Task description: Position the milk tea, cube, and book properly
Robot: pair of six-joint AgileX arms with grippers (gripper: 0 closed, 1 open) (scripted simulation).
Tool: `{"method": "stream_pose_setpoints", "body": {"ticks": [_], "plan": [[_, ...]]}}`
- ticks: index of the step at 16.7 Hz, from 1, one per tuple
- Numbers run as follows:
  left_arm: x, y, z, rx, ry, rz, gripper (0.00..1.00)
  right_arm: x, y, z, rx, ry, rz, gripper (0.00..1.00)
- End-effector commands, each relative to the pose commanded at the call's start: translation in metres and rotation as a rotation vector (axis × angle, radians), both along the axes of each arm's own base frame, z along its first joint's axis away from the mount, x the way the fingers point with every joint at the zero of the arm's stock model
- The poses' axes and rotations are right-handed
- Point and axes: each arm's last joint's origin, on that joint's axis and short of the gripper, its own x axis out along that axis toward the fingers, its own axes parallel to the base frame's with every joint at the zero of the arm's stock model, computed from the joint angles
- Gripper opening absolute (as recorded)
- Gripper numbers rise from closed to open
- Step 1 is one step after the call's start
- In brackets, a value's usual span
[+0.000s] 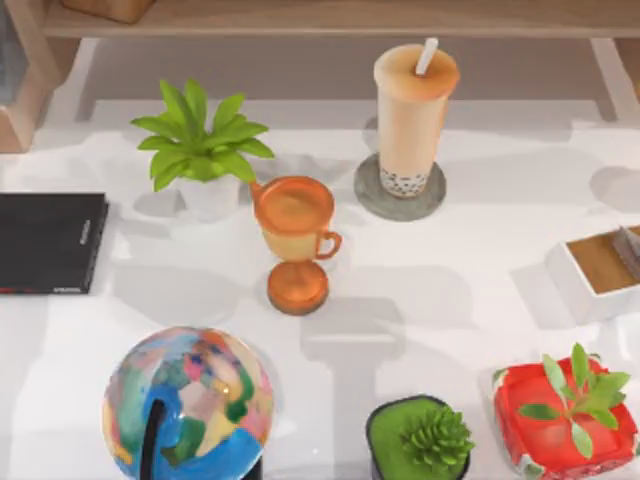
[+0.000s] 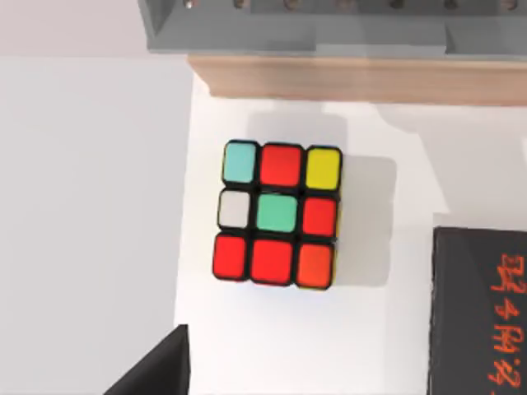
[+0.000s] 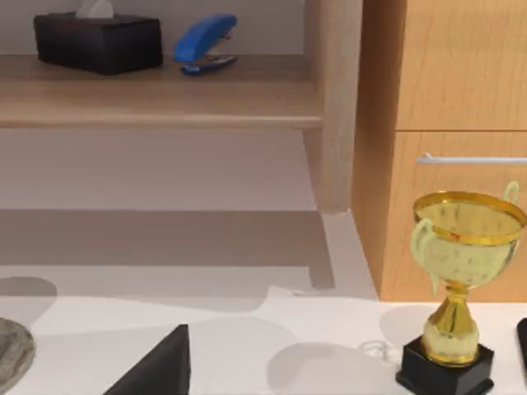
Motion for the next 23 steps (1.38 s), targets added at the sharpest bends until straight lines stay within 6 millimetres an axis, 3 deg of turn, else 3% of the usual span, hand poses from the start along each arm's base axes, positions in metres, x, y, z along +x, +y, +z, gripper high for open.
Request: {"method": "stream_pose_setpoints", "body": {"ticks": [5, 11, 20, 23], "plan": [[0.056, 0.052, -0.064, -0.072, 0.226, -0.017, 1.00, 0.000, 0.000, 0.000, 0.000, 0.000, 0.000, 1.00], [0.080, 0.076, -0.130, -0.133, 0.376, -0.056, 1.00, 0.000, 0.000, 0.000, 0.000, 0.000, 0.000, 1.00], [0.084, 0.076, -0.143, -0.140, 0.394, -0.071, 1.00, 0.000, 0.000, 0.000, 0.000, 0.000, 0.000, 1.00], [0.084, 0.089, -0.160, -0.144, 0.400, -0.070, 1.00, 0.000, 0.000, 0.000, 0.000, 0.000, 0.000, 1.00]]}}
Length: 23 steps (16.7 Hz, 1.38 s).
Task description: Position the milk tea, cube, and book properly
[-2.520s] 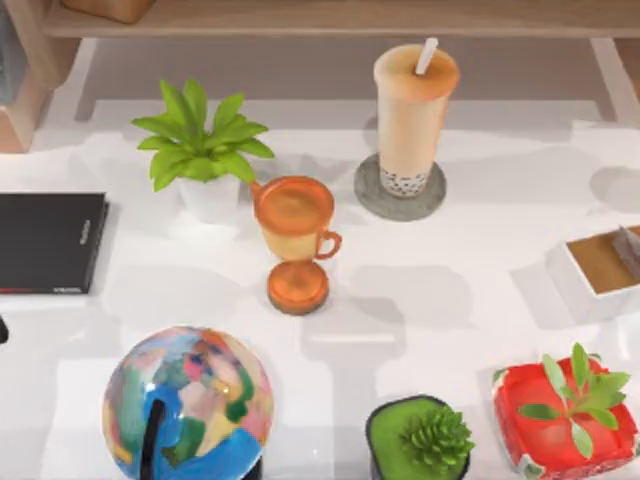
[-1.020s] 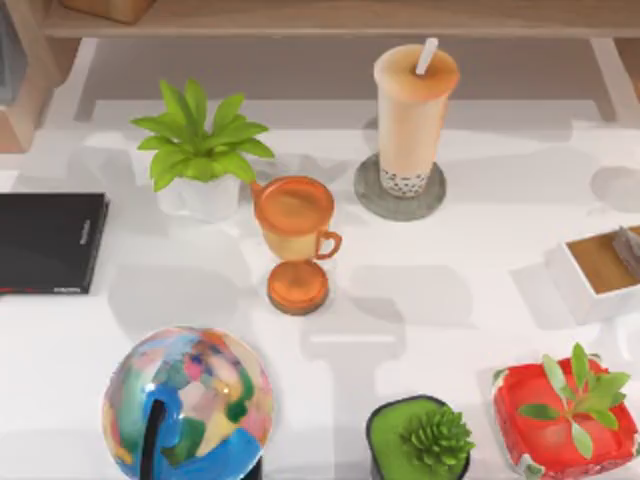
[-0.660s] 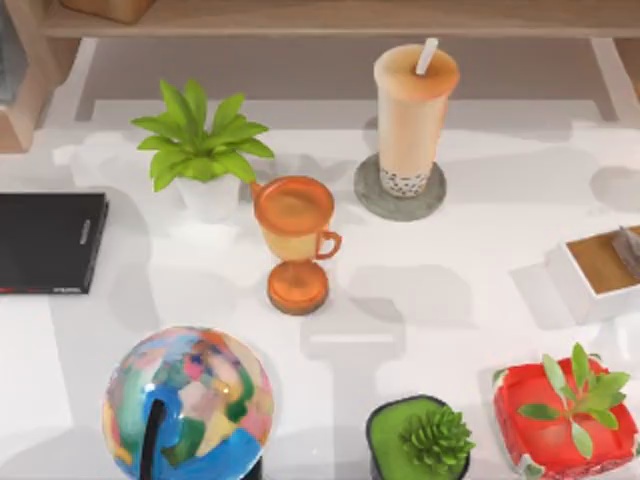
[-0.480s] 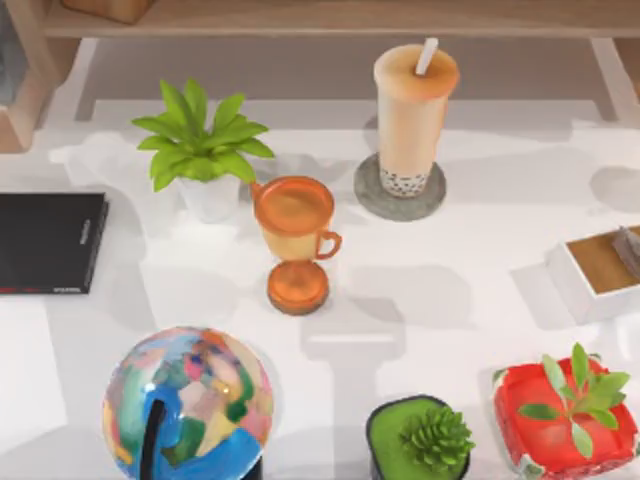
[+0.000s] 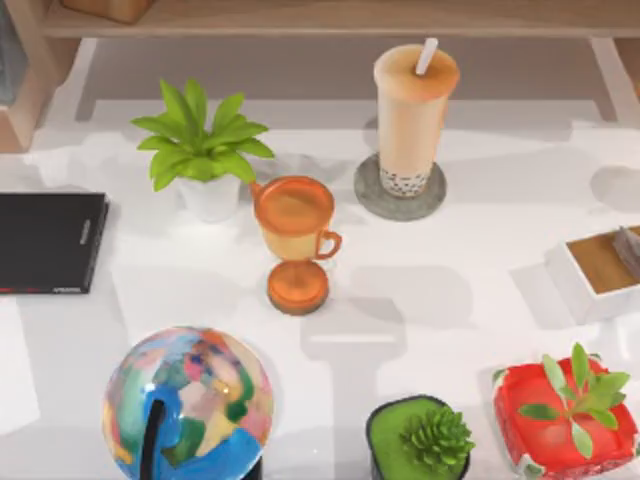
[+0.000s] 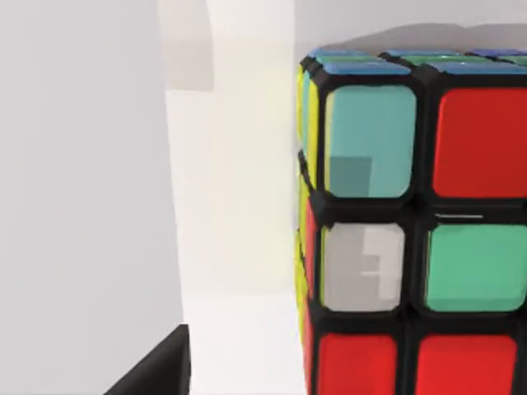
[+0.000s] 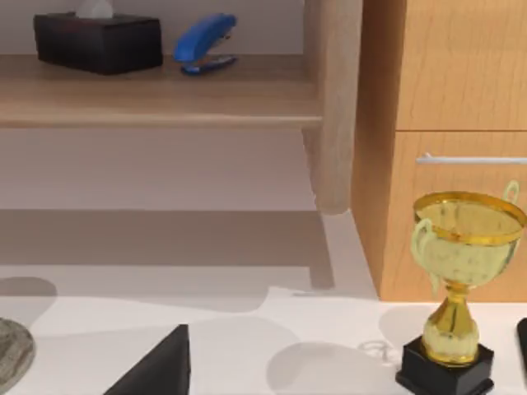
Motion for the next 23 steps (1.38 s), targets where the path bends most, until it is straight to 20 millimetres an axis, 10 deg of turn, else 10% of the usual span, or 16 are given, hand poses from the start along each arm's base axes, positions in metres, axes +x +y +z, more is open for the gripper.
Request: {"method": "stream_pose_setpoints", "body": {"ticks": [13, 23], "plan": [[0.013, -0.012, -0.038, 0.002, -0.006, -0.002, 1.00, 0.000, 0.000, 0.000, 0.000, 0.000, 0.000, 1.00], [0.013, -0.012, -0.038, 0.002, -0.006, -0.002, 0.25, 0.000, 0.000, 0.000, 0.000, 0.000, 0.000, 1.00]]}}
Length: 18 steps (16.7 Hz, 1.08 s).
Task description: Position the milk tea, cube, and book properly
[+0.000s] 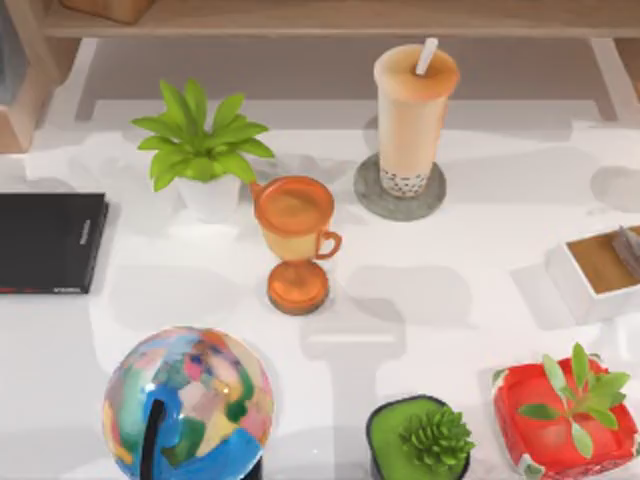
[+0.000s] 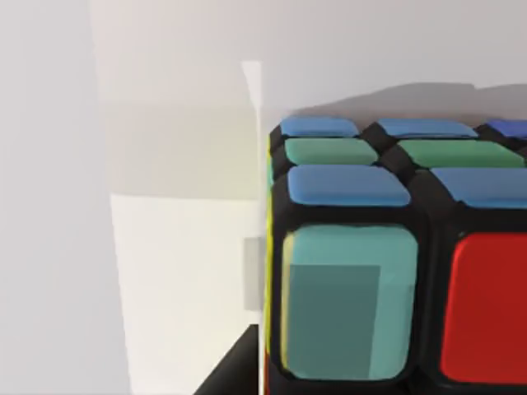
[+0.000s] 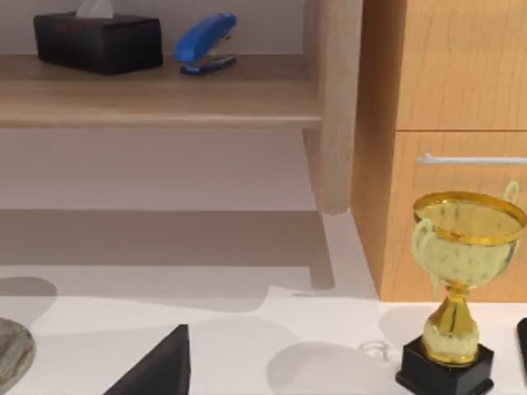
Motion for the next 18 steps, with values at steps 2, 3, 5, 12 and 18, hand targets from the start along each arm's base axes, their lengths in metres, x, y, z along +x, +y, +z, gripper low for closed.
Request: {"method": "stream_pose_setpoints", "body": {"ticks": [2, 3, 5, 12, 18], "plan": [[0.000, 0.000, 0.000, 0.000, 0.000, 0.000, 0.10, 0.000, 0.000, 0.000, 0.000, 0.000, 0.000, 1.00], [0.000, 0.000, 0.000, 0.000, 0.000, 0.000, 0.02, 0.000, 0.000, 0.000, 0.000, 0.000, 0.000, 1.00], [0.000, 0.000, 0.000, 0.000, 0.000, 0.000, 0.00, 0.000, 0.000, 0.000, 0.000, 0.000, 0.000, 1.00], [-0.001, 0.001, 0.000, 0.000, 0.000, 0.001, 0.00, 0.000, 0.000, 0.000, 0.000, 0.000, 0.000, 1.00], [0.001, 0.001, 0.019, 0.007, -0.014, 0.001, 0.00, 0.000, 0.000, 0.000, 0.000, 0.000, 0.000, 1.00]]}}
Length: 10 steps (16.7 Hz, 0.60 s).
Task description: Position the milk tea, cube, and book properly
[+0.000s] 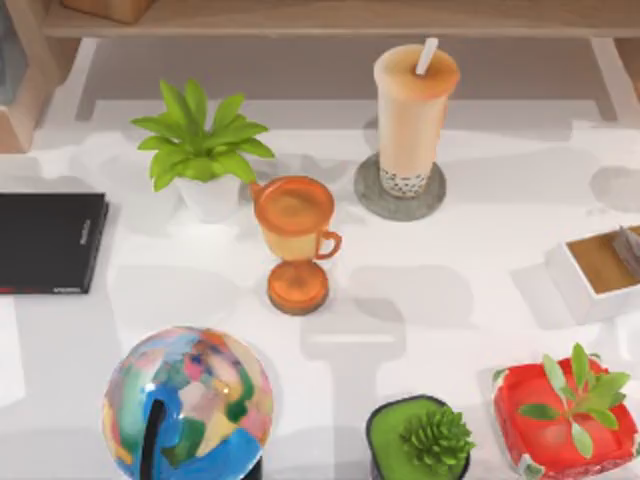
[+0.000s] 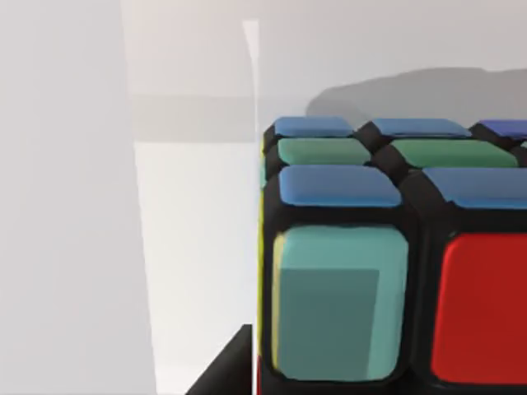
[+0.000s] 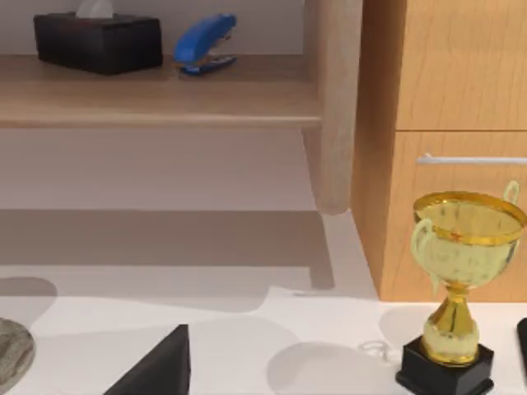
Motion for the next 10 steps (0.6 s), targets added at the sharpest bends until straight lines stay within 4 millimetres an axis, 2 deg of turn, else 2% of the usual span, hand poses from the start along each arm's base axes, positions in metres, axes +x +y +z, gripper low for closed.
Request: {"method": "stream_pose_setpoints", "body": {"ticks": [2, 5, 10], "plan": [[-0.001, 0.000, -0.007, -0.023, 0.047, 0.000, 0.00, 0.000, 0.000, 0.000, 0.000, 0.000, 0.000, 1.00], [-0.003, -0.001, 0.009, -0.010, 0.020, 0.000, 0.00, 0.000, 0.000, 0.000, 0.000, 0.000, 0.000, 1.00], [-0.003, -0.001, 0.010, -0.008, 0.016, -0.002, 0.00, 0.000, 0.000, 0.000, 0.000, 0.000, 0.000, 1.00]]}}
